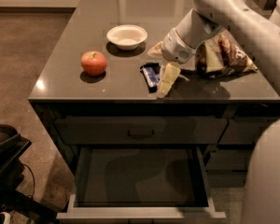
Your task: Place rxbar blueberry into middle drawer
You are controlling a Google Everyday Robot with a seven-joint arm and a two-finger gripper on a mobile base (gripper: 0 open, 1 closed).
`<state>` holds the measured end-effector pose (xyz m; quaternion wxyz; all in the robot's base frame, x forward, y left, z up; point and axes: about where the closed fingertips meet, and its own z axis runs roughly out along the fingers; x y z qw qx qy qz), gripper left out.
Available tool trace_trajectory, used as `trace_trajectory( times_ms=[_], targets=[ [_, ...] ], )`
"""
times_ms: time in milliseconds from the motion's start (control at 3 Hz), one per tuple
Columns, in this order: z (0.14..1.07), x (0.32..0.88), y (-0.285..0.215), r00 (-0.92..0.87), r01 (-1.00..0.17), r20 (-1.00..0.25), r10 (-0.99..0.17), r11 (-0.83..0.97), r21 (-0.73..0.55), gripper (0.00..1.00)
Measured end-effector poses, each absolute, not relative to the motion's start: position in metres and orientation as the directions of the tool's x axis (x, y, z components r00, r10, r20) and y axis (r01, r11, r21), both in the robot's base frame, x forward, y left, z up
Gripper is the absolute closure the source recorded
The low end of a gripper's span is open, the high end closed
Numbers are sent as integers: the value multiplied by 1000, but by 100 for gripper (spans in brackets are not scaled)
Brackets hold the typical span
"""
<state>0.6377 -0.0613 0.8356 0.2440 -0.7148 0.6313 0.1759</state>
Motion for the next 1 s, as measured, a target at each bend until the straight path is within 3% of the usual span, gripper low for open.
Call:
trace_trajectory(
  times_ms=[333,1000],
  targets=[
    [830,637,-62,107,-994,-525,-845,-92,-55,0],
    [822,642,-56,108,-994,-541,-834,-94,-53,0]
  ],
)
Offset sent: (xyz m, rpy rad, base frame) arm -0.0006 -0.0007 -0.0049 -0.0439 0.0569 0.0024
